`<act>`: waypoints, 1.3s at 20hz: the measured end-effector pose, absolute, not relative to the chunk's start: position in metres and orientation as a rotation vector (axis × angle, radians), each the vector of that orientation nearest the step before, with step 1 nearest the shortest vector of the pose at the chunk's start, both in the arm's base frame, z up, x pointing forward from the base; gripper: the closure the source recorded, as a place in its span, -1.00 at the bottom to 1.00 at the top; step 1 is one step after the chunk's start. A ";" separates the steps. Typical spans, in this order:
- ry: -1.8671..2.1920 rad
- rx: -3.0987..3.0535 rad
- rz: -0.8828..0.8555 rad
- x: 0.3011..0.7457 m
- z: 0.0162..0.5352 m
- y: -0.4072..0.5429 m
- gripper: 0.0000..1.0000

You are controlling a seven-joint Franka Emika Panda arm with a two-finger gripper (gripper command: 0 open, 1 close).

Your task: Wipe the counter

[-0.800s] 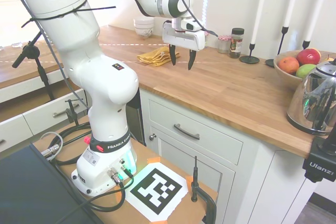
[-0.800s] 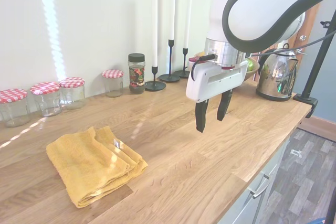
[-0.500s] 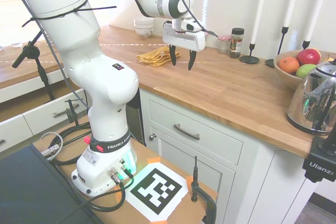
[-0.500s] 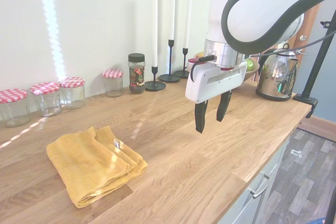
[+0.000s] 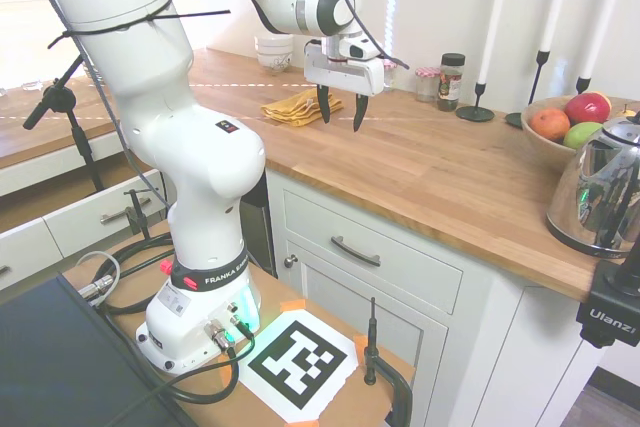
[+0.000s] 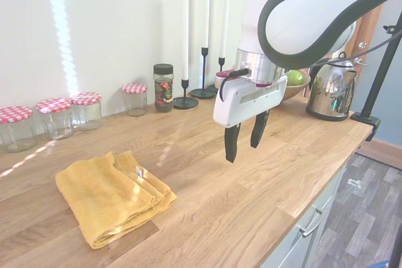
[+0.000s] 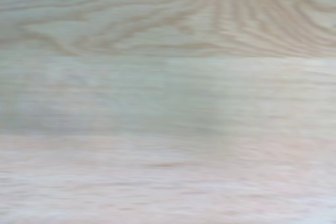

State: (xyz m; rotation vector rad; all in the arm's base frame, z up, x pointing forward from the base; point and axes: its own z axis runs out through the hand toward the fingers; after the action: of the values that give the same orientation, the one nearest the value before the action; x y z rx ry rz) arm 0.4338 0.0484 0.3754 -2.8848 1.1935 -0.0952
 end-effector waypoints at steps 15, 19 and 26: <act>1.064 -2.894 -0.088 0.483 0.385 0.175 -1.00; 1.055 -2.903 -0.091 0.501 0.390 0.205 -1.00; 1.035 -2.925 -0.095 0.530 0.391 0.258 -1.00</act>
State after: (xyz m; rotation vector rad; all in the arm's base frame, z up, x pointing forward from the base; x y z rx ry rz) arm 0.5302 0.2583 0.3912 -2.9255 1.0348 -0.0954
